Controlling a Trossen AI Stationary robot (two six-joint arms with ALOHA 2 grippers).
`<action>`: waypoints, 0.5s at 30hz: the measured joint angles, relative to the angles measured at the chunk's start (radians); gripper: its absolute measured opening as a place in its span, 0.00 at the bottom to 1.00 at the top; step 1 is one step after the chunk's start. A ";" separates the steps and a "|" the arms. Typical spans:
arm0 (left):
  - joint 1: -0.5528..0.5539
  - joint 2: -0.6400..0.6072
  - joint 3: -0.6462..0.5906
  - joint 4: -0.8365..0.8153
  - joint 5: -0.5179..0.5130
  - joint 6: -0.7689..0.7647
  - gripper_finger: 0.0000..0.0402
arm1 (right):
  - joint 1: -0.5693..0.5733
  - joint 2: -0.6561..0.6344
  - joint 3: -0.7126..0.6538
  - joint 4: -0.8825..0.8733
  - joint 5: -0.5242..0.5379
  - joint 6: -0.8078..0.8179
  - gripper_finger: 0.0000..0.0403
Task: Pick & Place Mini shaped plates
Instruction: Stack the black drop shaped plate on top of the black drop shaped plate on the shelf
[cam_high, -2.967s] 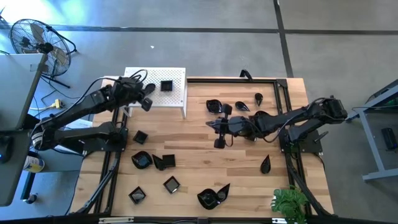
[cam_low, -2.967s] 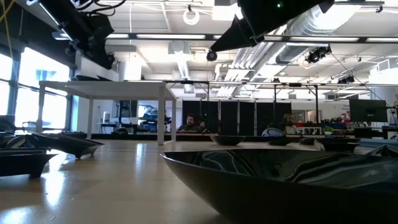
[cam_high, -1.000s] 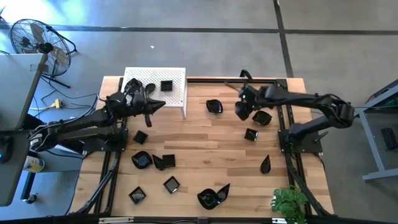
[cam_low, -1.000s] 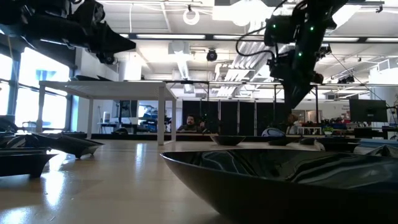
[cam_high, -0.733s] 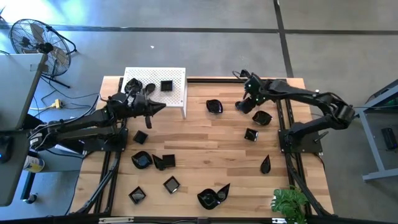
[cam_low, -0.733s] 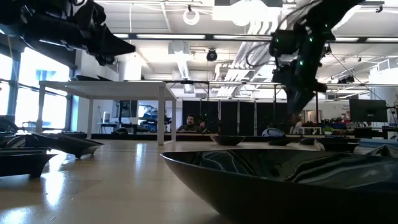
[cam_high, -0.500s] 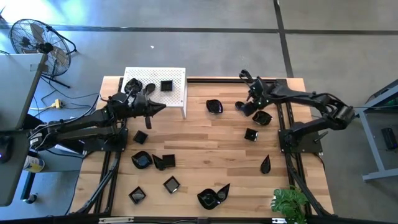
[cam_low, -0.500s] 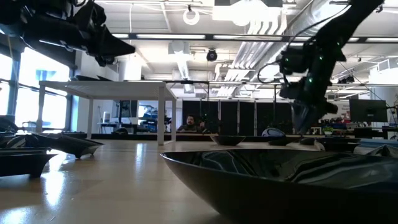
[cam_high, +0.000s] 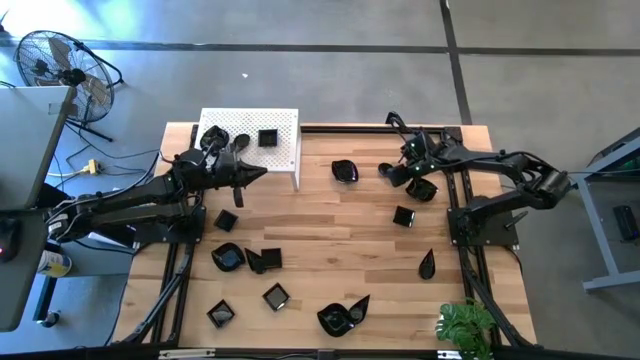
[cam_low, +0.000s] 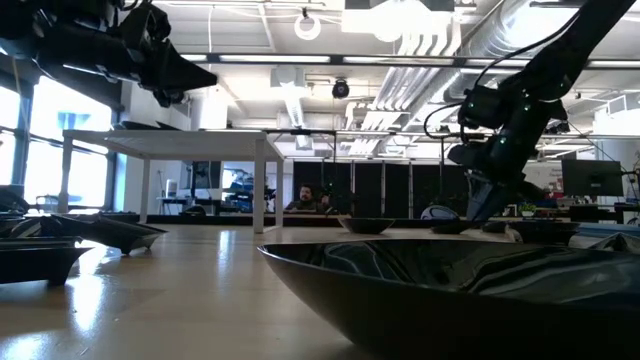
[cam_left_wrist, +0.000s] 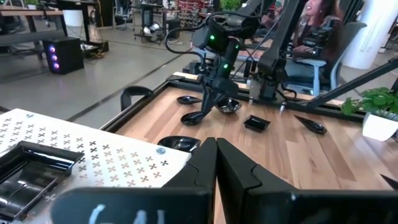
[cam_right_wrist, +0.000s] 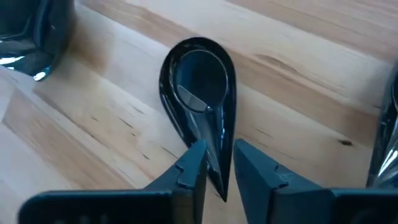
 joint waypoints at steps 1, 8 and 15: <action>0.000 0.000 0.000 0.000 0.000 0.000 0.01 | 0.000 0.000 -0.004 0.002 0.000 0.000 0.15; 0.000 0.000 0.000 0.000 0.000 0.000 0.01 | 0.000 0.000 -0.019 0.011 0.001 0.004 0.04; 0.000 0.000 0.000 0.000 -0.001 -0.027 0.01 | 0.001 -0.002 -0.023 0.065 0.006 0.008 0.01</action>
